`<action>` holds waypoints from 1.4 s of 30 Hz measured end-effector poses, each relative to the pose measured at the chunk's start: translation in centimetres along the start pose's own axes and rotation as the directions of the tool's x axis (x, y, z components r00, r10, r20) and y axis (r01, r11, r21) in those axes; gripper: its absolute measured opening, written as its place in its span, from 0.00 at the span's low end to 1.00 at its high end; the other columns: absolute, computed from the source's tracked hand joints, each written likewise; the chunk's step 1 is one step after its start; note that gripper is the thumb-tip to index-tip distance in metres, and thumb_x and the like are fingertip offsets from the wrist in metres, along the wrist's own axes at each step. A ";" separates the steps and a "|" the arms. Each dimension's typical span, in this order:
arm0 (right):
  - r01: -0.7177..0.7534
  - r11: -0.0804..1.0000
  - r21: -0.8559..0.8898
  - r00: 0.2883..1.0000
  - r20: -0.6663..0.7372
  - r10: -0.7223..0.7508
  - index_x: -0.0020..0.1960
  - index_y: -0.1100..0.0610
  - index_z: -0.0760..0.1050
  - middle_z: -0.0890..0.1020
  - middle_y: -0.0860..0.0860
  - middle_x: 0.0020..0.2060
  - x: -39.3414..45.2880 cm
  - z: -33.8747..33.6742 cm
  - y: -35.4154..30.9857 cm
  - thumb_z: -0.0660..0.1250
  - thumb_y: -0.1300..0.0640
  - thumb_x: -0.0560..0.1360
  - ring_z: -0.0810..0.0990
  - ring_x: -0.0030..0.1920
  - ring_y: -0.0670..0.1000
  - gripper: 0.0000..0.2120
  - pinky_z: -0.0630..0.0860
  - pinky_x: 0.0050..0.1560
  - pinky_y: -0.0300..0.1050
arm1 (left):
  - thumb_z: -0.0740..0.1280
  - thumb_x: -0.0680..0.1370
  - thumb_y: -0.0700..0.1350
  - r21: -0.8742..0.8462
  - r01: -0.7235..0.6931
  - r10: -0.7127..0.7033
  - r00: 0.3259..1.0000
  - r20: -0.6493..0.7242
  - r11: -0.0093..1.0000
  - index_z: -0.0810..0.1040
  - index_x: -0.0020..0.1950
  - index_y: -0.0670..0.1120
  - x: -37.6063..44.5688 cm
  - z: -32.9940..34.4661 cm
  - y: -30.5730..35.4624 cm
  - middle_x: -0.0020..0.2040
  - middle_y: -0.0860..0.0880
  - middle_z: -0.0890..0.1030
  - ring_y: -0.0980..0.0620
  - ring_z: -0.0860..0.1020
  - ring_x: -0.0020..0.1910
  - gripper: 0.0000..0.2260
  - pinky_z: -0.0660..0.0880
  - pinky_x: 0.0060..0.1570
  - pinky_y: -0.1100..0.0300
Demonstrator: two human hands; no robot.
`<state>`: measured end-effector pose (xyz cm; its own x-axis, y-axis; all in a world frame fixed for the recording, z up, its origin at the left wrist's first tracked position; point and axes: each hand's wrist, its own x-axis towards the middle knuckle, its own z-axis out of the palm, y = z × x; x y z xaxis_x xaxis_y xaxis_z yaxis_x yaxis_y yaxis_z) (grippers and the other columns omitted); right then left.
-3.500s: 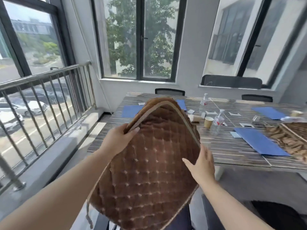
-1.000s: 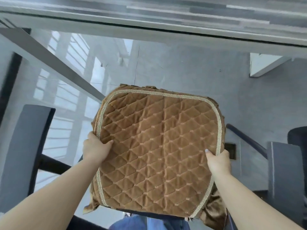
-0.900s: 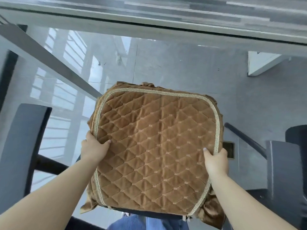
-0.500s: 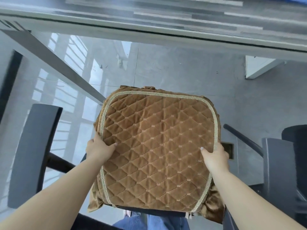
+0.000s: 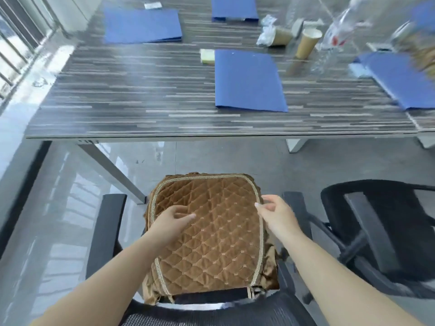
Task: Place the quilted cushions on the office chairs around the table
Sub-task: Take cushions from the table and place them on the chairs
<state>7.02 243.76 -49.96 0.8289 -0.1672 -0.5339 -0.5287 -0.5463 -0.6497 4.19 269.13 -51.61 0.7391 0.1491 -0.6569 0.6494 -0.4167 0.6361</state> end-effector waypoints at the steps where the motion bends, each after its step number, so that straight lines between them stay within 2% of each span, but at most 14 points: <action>1: 0.013 1.000 0.027 1.000 -0.013 -0.013 0.66 0.51 0.71 0.79 0.46 0.50 -2.0 -1.6 -0.5 0.65 0.49 0.77 0.76 0.51 0.48 0.18 0.69 0.50 0.44 | 0.68 0.75 0.55 -0.019 -0.032 0.032 0.999 0.011 0.999 0.74 0.64 0.51 -1.9 0.2 1.4 0.48 0.59 0.79 0.58 0.78 0.46 0.19 0.75 0.42 0.60; 4: 0.052 0.994 0.094 0.998 -0.047 -0.047 0.65 0.51 0.72 0.82 0.48 0.51 -7.0 -5.8 -0.4 0.66 0.48 0.76 0.79 0.55 0.49 0.19 0.71 0.52 0.44 | 0.69 0.76 0.53 -0.055 -0.130 0.133 0.990 0.045 0.990 0.75 0.64 0.50 -6.9 1.4 5.1 0.48 0.57 0.79 0.57 0.78 0.44 0.18 0.73 0.37 0.64; 7: 0.069 0.989 0.130 0.995 -0.086 -0.058 0.65 0.50 0.71 0.81 0.48 0.51 -11.0 -9.5 0.6 0.67 0.47 0.75 0.80 0.55 0.50 0.19 0.76 0.58 0.52 | 0.69 0.76 0.53 -0.066 -0.224 0.229 0.970 0.082 0.972 0.76 0.63 0.50 -11.2 3.6 8.2 0.49 0.57 0.80 0.56 0.79 0.45 0.17 0.73 0.38 0.64; 12: 0.060 0.966 0.252 0.991 -0.127 -0.029 0.65 0.52 0.71 0.81 0.47 0.48 -15.5 -14.6 4.0 0.67 0.51 0.76 0.81 0.53 0.49 0.18 0.75 0.61 0.54 | 0.69 0.75 0.53 -0.133 -0.242 0.259 0.956 0.134 0.961 0.77 0.62 0.51 -16.3 9.0 9.6 0.53 0.52 0.82 0.53 0.81 0.50 0.17 0.78 0.49 0.57; 15: 0.056 0.954 0.294 0.990 -0.139 -0.016 0.63 0.52 0.72 0.82 0.48 0.49 -17.5 -17.9 7.3 0.68 0.51 0.75 0.82 0.53 0.48 0.18 0.74 0.63 0.55 | 0.69 0.75 0.54 -0.105 -0.242 0.255 0.956 0.142 0.965 0.77 0.63 0.50 -18.2 12.8 9.8 0.53 0.52 0.81 0.53 0.81 0.48 0.18 0.77 0.44 0.60; 17: 0.054 0.950 0.309 0.991 -0.132 -0.013 0.63 0.52 0.72 0.81 0.49 0.50 -18.9 -20.6 10.2 0.68 0.51 0.75 0.82 0.52 0.48 0.18 0.75 0.62 0.54 | 0.68 0.75 0.54 -0.074 -0.255 0.264 0.950 0.168 0.964 0.76 0.64 0.49 -19.8 16.2 10.7 0.54 0.50 0.81 0.54 0.80 0.48 0.19 0.77 0.44 0.61; 21: 0.075 0.947 0.311 0.991 -0.131 -0.035 0.62 0.50 0.72 0.82 0.49 0.48 -21.0 -27.2 16.6 0.69 0.49 0.74 0.81 0.53 0.50 0.18 0.75 0.62 0.53 | 0.68 0.76 0.52 -0.066 -0.315 0.322 0.917 0.235 0.947 0.74 0.65 0.46 -24.0 25.4 14.5 0.50 0.51 0.81 0.53 0.80 0.52 0.19 0.75 0.51 0.57; 23: 0.082 0.947 0.310 0.990 -0.135 -0.041 0.63 0.49 0.72 0.82 0.48 0.48 -21.5 -30.4 19.7 0.70 0.49 0.73 0.81 0.54 0.50 0.19 0.75 0.61 0.53 | 0.69 0.76 0.53 -0.077 -0.322 0.330 0.905 0.267 0.944 0.74 0.65 0.47 -26.2 30.3 16.6 0.52 0.50 0.81 0.50 0.80 0.55 0.19 0.76 0.53 0.55; 26: 0.095 0.944 0.316 0.988 -0.146 -0.050 0.62 0.48 0.72 0.82 0.47 0.49 -22.3 -35.8 24.1 0.70 0.48 0.73 0.82 0.53 0.49 0.19 0.76 0.60 0.52 | 0.68 0.76 0.52 -0.121 -0.336 0.357 0.888 0.289 0.934 0.75 0.64 0.49 -29.1 37.5 19.3 0.57 0.49 0.81 0.51 0.79 0.57 0.18 0.76 0.50 0.58; 29: 0.117 0.937 0.328 0.981 -0.185 -0.058 0.59 0.45 0.72 0.82 0.46 0.49 -23.3 -41.3 27.8 0.70 0.48 0.73 0.81 0.54 0.48 0.16 0.75 0.62 0.53 | 0.68 0.77 0.50 -0.146 -0.340 0.369 0.882 0.294 0.929 0.76 0.63 0.48 -31.4 43.7 21.9 0.56 0.50 0.81 0.53 0.80 0.55 0.16 0.76 0.47 0.61; 34: 0.109 0.928 0.356 0.967 -0.254 -0.016 0.62 0.46 0.72 0.83 0.45 0.47 -23.8 -49.0 33.4 0.69 0.48 0.73 0.81 0.54 0.47 0.18 0.74 0.63 0.53 | 0.68 0.77 0.49 -0.163 -0.349 0.385 0.850 0.359 0.923 0.76 0.63 0.48 -33.2 52.6 25.8 0.55 0.51 0.81 0.57 0.80 0.53 0.15 0.75 0.46 0.63; 39: 0.078 0.894 0.442 0.944 -0.321 0.077 0.64 0.50 0.72 0.82 0.48 0.51 -22.1 -55.1 37.4 0.69 0.51 0.74 0.81 0.54 0.50 0.19 0.77 0.60 0.53 | 0.69 0.77 0.48 -0.192 -0.346 0.395 0.828 0.397 0.918 0.77 0.60 0.48 -33.4 58.9 29.6 0.54 0.51 0.82 0.56 0.81 0.53 0.13 0.76 0.54 0.59; 42: 0.081 0.898 0.432 0.935 -0.344 0.082 0.62 0.47 0.71 0.82 0.49 0.51 -20.0 -59.2 39.5 0.69 0.50 0.74 0.81 0.55 0.50 0.17 0.76 0.61 0.53 | 0.69 0.77 0.47 -0.228 -0.362 0.426 0.812 0.399 0.904 0.78 0.59 0.48 -31.8 62.5 32.9 0.54 0.50 0.82 0.56 0.81 0.54 0.11 0.76 0.56 0.57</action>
<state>-19.59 176.93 -32.92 0.7951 -0.4837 -0.3659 -0.4869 -0.1495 -0.8605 -9.13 194.60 -35.07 0.8054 -0.4141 -0.4241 0.3604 -0.2258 0.9050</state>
